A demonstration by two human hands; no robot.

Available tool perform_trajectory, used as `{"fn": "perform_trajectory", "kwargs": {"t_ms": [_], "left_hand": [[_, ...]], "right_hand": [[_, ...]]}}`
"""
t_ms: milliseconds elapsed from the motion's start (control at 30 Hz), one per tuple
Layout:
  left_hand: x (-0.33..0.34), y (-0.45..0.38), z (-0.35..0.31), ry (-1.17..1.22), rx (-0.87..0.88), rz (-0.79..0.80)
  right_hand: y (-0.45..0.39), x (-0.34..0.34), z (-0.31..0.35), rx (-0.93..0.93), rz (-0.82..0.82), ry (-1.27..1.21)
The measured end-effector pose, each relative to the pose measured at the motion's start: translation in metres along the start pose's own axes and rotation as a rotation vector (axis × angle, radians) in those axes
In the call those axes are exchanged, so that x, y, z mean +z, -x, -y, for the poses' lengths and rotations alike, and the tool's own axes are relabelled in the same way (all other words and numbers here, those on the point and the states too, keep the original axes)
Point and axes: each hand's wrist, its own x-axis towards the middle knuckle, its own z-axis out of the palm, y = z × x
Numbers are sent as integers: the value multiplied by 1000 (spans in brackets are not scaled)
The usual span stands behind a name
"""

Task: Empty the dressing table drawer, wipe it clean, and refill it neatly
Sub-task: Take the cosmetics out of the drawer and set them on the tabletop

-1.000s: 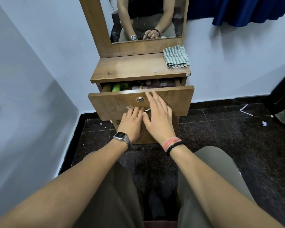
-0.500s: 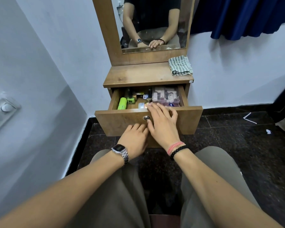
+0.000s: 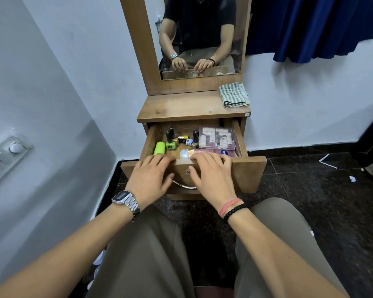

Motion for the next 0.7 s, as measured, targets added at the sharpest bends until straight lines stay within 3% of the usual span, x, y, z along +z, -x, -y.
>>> {"fn": "perform_trajectory", "kwargs": {"t_ms": [267,700], "left_hand": [[-4,-4,-2,5,34,67],[-3,2,-1,-7,122,200]], "right_hand": [[0,-4,9,47,-21,-8],[-4,-11,20,55,82,-109]]}}
